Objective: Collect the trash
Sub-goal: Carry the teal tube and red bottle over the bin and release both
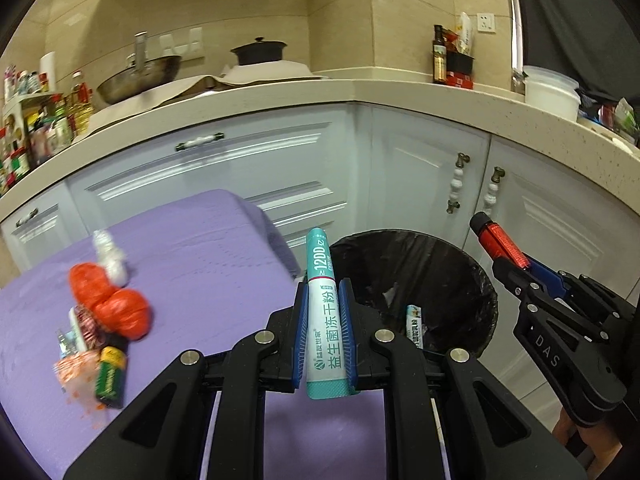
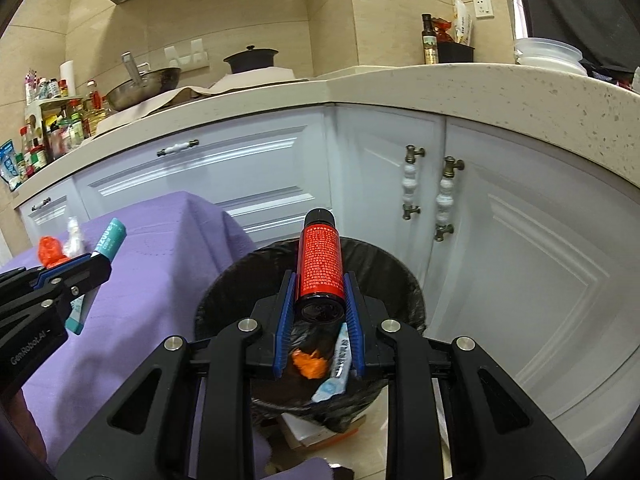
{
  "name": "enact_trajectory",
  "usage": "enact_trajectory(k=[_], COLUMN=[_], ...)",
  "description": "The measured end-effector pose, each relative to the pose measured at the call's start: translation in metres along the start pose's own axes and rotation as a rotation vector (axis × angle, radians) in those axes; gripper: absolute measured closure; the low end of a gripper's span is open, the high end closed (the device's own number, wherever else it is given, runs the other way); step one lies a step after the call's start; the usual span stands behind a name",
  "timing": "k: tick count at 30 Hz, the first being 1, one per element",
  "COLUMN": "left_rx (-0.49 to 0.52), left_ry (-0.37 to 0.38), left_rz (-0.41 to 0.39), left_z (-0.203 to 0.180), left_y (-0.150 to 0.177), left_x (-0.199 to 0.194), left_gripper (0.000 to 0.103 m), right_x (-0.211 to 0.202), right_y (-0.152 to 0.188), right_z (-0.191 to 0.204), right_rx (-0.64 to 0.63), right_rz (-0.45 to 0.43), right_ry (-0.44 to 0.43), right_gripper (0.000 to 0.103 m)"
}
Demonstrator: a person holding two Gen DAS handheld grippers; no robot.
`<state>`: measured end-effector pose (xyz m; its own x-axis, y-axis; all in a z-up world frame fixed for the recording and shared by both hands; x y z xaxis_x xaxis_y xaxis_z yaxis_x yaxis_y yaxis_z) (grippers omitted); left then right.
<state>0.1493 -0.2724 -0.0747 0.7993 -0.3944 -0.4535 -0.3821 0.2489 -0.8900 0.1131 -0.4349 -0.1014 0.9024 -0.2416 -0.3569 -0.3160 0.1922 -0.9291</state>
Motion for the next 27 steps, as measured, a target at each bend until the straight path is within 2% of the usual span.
enact_trajectory(k=[18,21,23,25,27], left_rx=[0.028,0.022,0.012,-0.005,-0.020], left_ry=[0.004,0.004,0.005,0.000,-0.004], left_rz=[0.076,0.100,0.110,0.100,0.090], left_z=[-0.033,-0.034,-0.032,-0.029,-0.026], left_y=[-0.004,-0.002,-0.001,-0.002,-0.004], left_x=[0.063,0.069,0.071,0.068,0.067], left_gripper=[0.086,0.080,0.070,0.051,0.048], right_x=[0.045,0.053,0.057,0.057,0.055], right_y=[0.004,0.007,0.010,0.011,0.010], right_z=[-0.030,-0.030,-0.030,-0.030,-0.030], right_rx=[0.009,0.009,0.013,0.018,0.021], right_rz=[0.005,0.012,0.015,0.016,0.010], right_ry=[0.022,0.016,0.021,0.024,0.027], right_gripper=[0.080,0.079,0.076,0.063,0.063])
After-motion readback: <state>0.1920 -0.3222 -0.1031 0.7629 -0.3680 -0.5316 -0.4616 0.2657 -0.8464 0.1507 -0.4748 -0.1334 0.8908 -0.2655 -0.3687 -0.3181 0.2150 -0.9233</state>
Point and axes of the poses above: each gripper's, at about its wrist camera, not at the fingertips, and x roughly the way its jaws point, z to its left, y to its underside, the point moved 8 cm from there along x, roughly the way its jaws point, and after that the axes turned 7 degrees about -z, right-handed, at the moved point
